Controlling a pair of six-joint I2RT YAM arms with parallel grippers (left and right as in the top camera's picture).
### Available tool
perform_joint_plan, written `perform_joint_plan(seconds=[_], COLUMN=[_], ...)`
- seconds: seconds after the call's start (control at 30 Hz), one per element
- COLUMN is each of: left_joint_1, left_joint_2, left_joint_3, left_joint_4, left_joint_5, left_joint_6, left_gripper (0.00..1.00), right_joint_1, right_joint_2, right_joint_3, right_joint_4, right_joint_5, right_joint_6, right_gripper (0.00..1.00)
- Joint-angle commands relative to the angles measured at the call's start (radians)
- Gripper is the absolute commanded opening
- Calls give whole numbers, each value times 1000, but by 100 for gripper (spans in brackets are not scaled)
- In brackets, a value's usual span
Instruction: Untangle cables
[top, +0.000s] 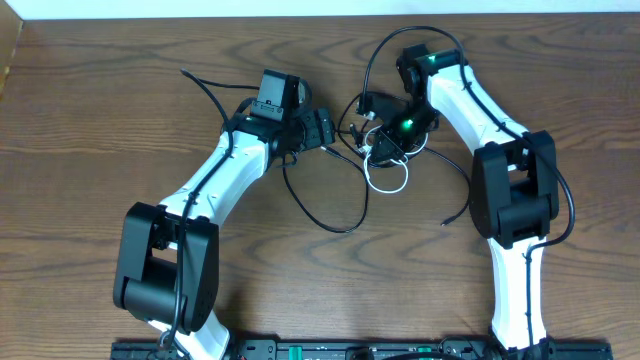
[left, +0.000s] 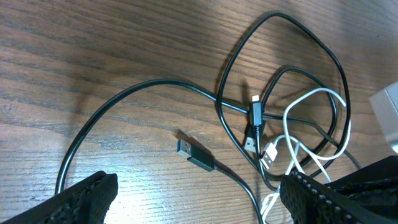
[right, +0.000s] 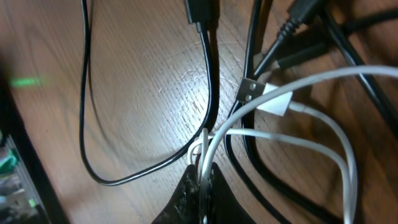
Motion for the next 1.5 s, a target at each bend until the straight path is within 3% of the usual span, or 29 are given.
perform_joint_plan(seconds=[0.0, 0.47, 0.93, 1.03, 1.23, 1.47], left_joint_1=[1, 1, 0, -3, -26, -80], left_joint_2=[-5, -5, -5, -5, -5, 14], left_joint_3=[14, 14, 14, 14, 14, 14], left_joint_4=[-7, -6, -3, 18, 119, 248], left_joint_5=[8, 8, 9, 61, 175, 199], left_joint_6=[0, 0, 0, 60, 141, 137], left_gripper=[88, 88, 89, 89, 92, 94], right_joint_1=[-3, -8, -12, -12, -12, -12], right_joint_2=[-27, -365, -538, -538, -538, -538], right_joint_3=[75, 499, 506, 506, 506, 506], right_joint_4=[-24, 83, 220, 218, 206, 189], right_joint_5=[-2, 123, 142, 142, 142, 142], right_joint_6=[70, 441, 592, 592, 592, 592], right_gripper=[1, 1, 1, 1, 1, 1])
